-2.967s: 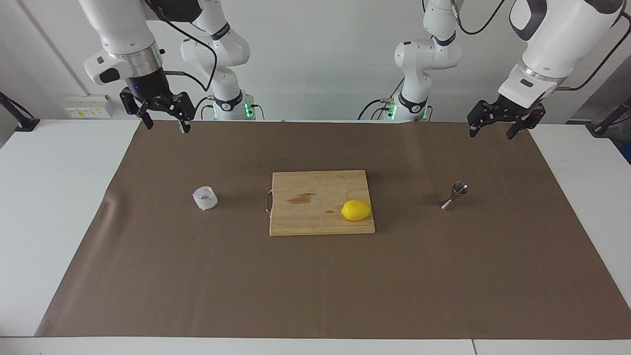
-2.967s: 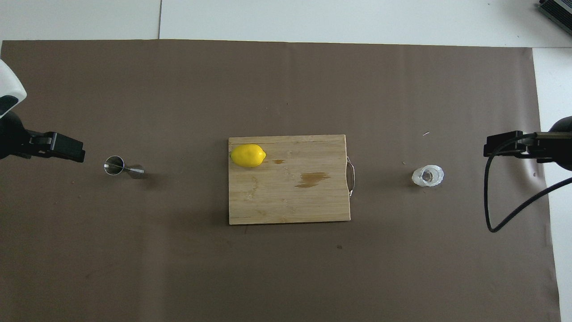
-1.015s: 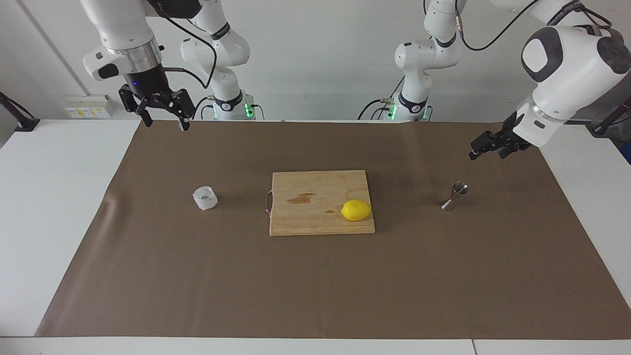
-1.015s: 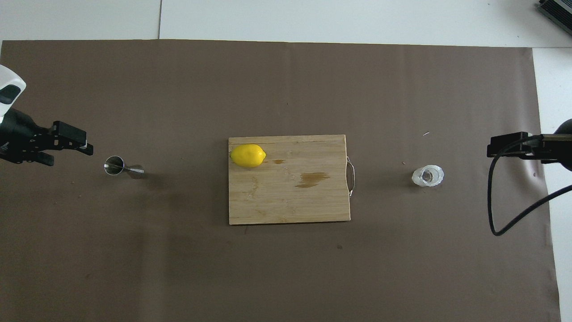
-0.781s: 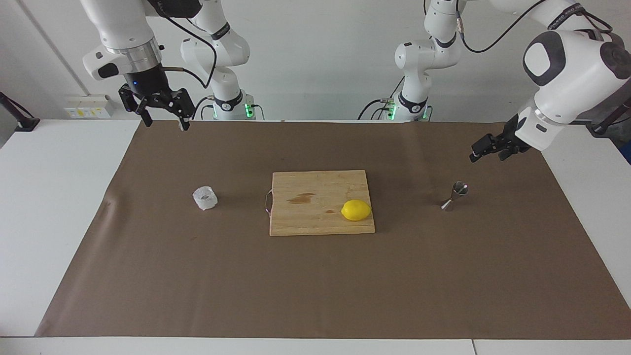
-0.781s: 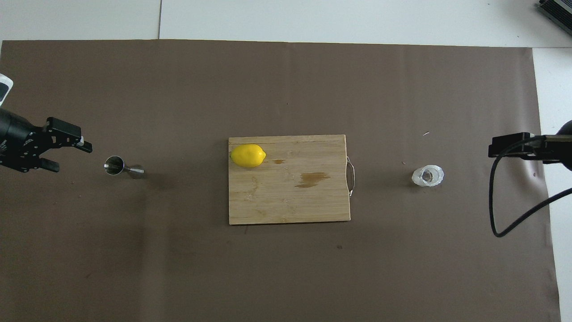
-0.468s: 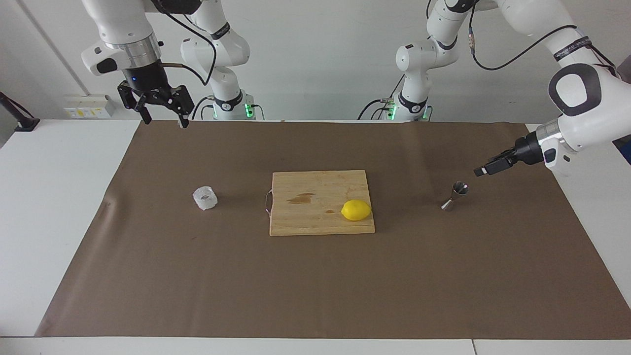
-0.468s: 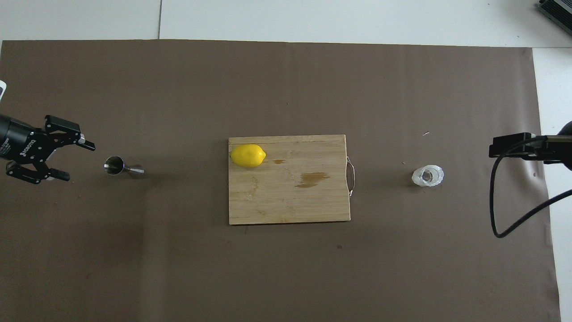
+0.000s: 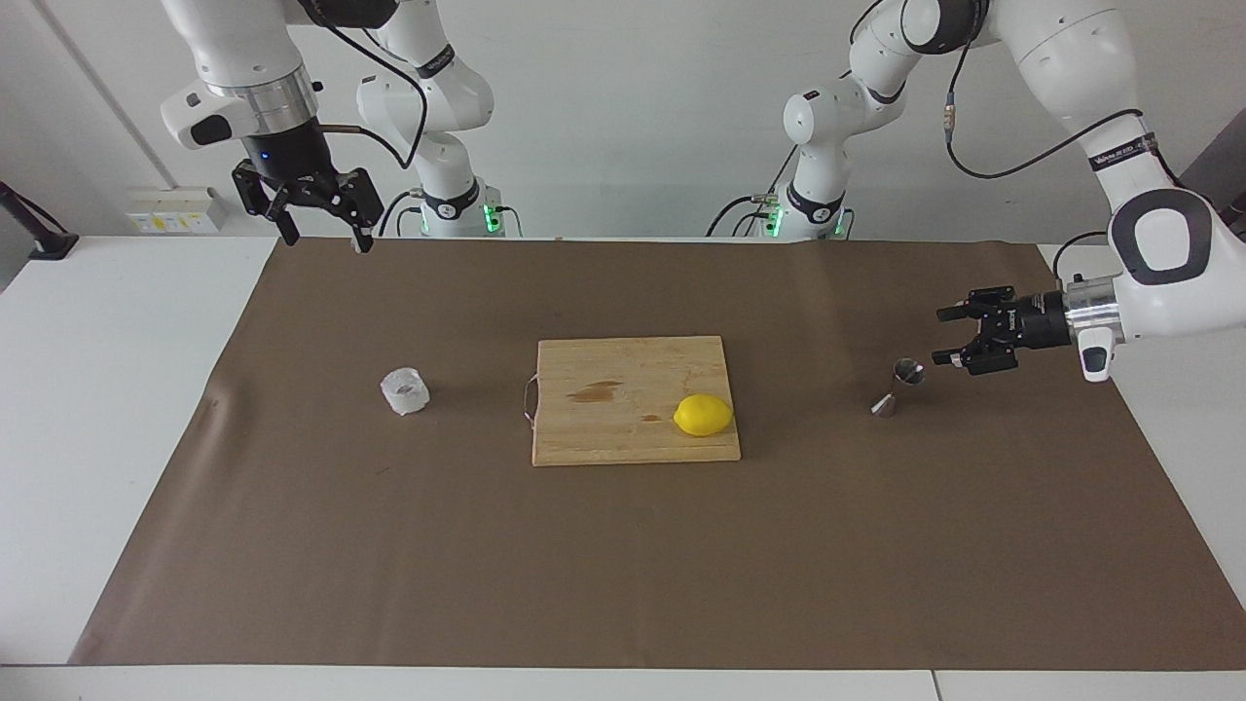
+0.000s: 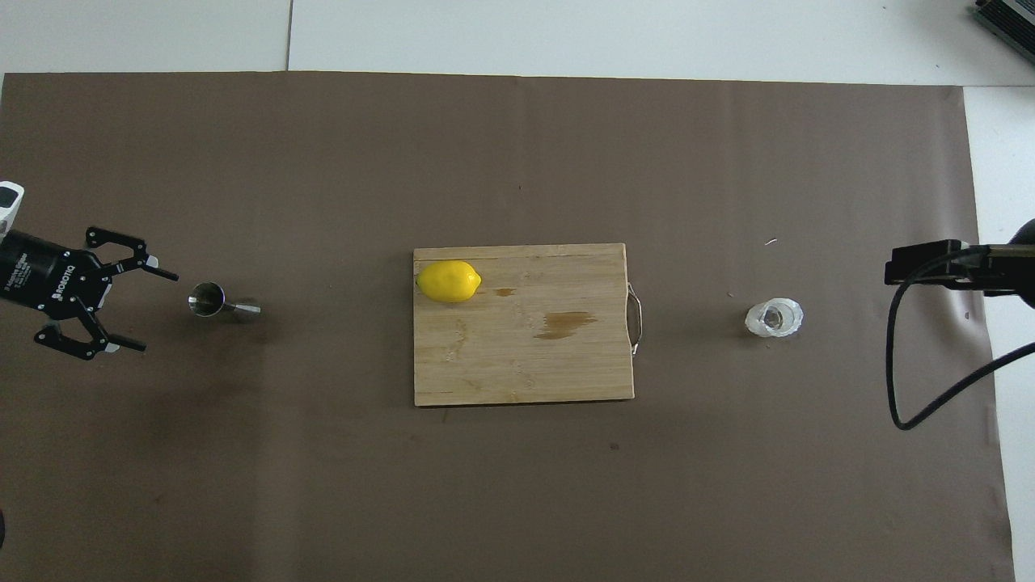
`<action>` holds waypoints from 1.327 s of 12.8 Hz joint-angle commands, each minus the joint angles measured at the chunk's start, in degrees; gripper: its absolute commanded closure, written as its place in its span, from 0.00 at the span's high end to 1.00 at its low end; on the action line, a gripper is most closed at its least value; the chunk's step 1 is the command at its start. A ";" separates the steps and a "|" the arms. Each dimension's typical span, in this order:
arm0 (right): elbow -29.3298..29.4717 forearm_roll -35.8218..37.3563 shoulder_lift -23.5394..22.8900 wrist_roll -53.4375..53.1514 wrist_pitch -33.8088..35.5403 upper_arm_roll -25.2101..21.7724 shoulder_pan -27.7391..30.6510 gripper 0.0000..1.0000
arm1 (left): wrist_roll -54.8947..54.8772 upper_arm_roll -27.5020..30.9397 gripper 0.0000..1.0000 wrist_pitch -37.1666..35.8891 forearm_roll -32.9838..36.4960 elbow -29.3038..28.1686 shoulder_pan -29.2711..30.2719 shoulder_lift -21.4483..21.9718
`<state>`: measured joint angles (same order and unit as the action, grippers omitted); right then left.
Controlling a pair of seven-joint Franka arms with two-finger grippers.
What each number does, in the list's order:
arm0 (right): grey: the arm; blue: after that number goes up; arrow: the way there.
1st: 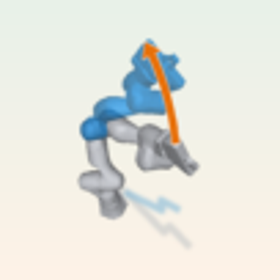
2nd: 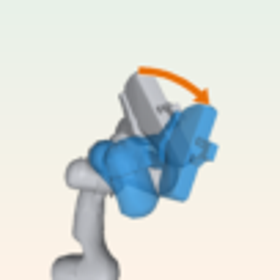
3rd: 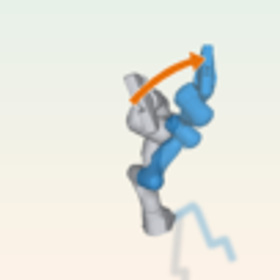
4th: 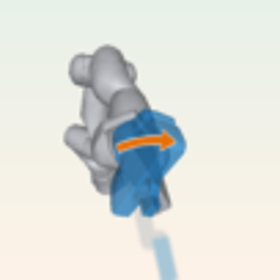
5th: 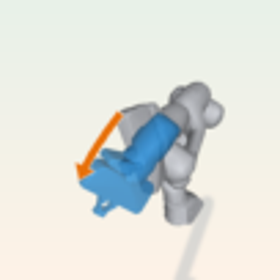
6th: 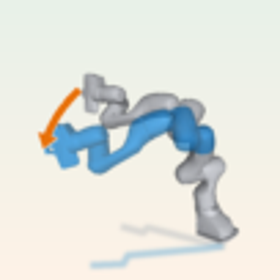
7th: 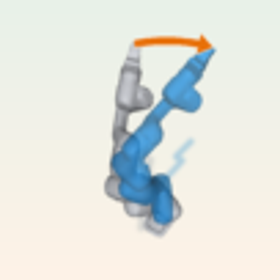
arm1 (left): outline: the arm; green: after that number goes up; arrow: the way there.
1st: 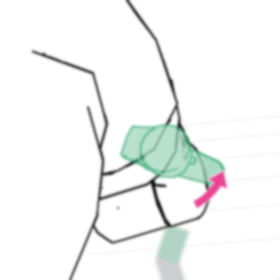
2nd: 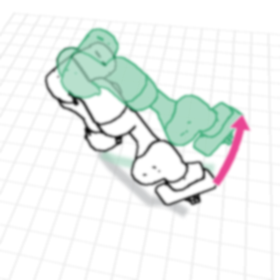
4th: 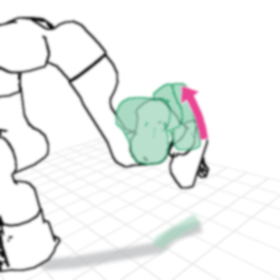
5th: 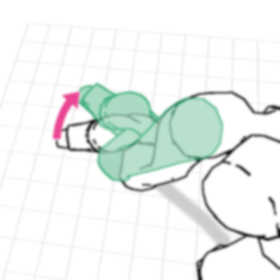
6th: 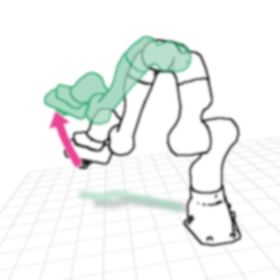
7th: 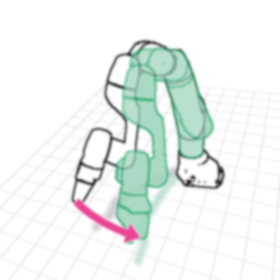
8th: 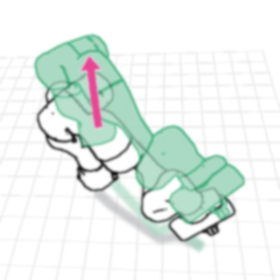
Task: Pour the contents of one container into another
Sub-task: 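Open the left gripper and move it toward the small metal cup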
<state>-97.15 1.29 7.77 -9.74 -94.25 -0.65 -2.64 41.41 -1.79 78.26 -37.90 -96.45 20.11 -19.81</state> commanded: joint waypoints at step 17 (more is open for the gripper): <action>0.03 -1.20 0.58 0.34 0.74 0.12 0.62 1.00 | 1.13 -5.86 1.00 4.80 -19.32 -8.40 9.51 -7.95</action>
<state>-97.15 1.29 7.77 -9.74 -94.25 -0.65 -2.64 43.51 -6.63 82.14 -56.05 -103.00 28.19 -27.65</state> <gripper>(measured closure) 0.000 0.000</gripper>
